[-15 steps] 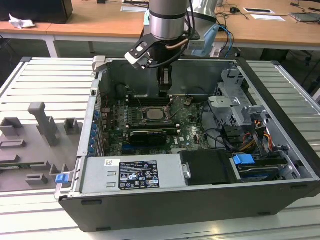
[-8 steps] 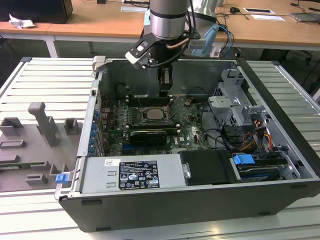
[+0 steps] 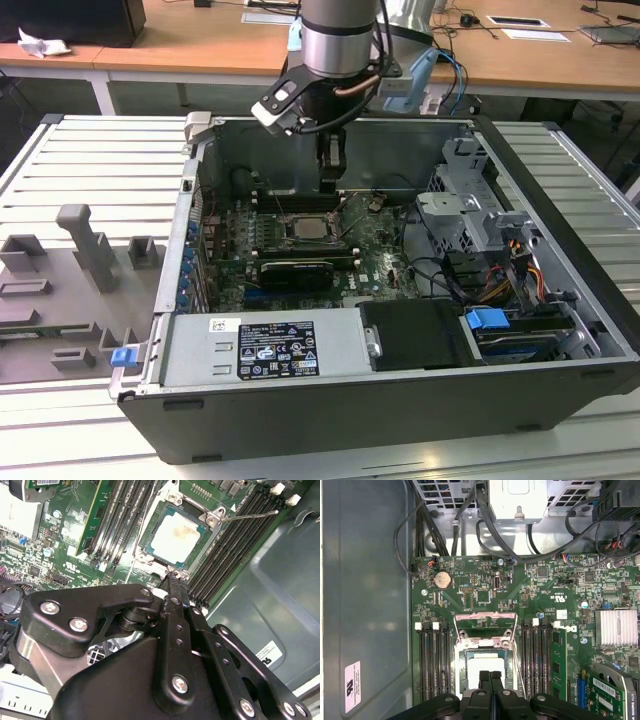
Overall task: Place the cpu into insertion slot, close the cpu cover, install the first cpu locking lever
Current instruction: 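Place the cpu into insertion slot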
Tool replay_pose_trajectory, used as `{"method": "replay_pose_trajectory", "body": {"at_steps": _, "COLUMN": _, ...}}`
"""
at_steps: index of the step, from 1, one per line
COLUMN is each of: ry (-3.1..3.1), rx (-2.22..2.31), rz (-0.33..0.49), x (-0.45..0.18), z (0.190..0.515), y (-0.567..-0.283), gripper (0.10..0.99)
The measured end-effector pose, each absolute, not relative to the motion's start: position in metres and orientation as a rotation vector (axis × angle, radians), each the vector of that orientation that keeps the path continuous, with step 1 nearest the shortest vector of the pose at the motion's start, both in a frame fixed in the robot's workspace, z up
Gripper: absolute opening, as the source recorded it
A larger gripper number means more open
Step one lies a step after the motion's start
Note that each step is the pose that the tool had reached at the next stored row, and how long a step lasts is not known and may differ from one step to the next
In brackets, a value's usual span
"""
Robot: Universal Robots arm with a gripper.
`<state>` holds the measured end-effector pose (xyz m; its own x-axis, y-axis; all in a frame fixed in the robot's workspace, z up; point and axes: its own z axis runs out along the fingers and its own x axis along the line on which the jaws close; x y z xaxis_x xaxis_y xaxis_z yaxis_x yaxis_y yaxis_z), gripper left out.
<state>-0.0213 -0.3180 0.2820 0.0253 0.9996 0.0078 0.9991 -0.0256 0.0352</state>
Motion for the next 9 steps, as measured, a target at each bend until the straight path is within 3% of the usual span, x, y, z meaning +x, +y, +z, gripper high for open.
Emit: {"method": "replay_pose_trajectory", "body": {"at_steps": 9, "ry": 2.179, "rx": 2.235, "rz": 0.047, "x": -0.0202, "z": 0.2833, "y": -0.318, "gripper": 0.106}}
